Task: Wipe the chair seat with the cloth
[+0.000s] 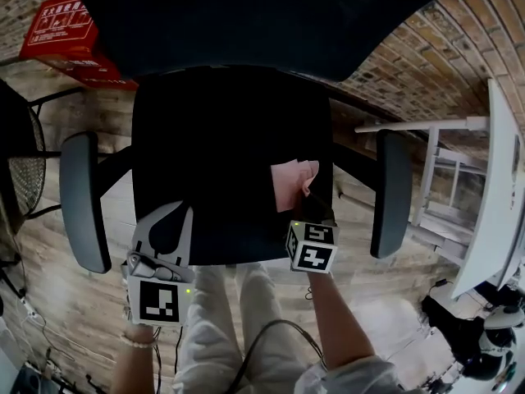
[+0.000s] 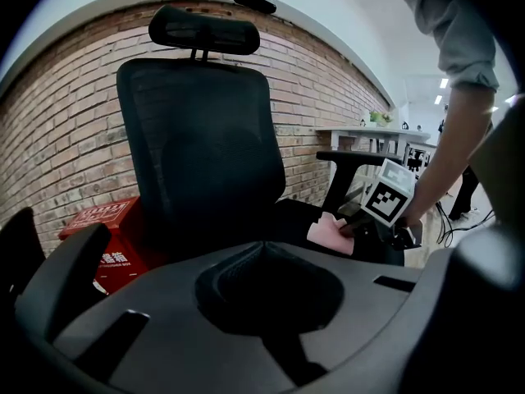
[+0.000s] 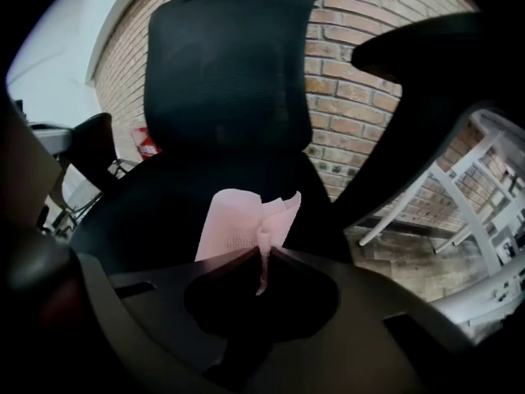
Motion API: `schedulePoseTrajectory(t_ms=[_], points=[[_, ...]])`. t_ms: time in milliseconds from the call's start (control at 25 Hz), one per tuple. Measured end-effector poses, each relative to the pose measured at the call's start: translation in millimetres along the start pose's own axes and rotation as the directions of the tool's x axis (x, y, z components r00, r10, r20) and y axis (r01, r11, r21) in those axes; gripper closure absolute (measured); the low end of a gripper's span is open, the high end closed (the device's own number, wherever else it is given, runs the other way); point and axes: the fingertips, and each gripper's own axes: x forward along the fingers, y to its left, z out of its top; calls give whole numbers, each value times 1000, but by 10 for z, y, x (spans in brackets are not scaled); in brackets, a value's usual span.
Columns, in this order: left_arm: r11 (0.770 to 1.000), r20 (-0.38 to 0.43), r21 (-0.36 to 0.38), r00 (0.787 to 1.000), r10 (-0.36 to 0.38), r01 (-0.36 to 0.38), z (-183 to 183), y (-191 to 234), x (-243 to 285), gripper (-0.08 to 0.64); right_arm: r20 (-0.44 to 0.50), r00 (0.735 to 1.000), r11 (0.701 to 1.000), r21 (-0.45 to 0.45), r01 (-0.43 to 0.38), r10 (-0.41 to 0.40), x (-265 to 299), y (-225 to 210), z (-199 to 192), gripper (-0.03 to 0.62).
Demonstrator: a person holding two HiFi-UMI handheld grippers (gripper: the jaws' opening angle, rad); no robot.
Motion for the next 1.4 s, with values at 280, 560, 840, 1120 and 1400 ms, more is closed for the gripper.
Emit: schedulePoseTrajectory(t_ms=[280, 560, 840, 1120, 1400], points=[[999, -18, -20, 999, 41, -41, -221, 70, -189, 541, -17, 988, 984, -84, -155, 154, 28, 713, -83, 543], [996, -43, -26, 995, 85, -86, -458, 102, -469, 541, -56, 946, 925, -202, -323, 318, -20, 1509, -211, 543], [990, -75, -44, 989, 130, -134, -610, 137, -733, 541, -80, 892, 859, -242, -451, 446, -137, 2200, -246, 543], [986, -95, -51, 983, 154, -160, -656, 155, -881, 541, -113, 828, 782, -278, -557, 549, -332, 2789, -347, 543], [985, -97, -66, 984, 152, -159, -662, 145, -827, 541, -120, 836, 795, -264, -547, 536, -346, 2750, -412, 543]])
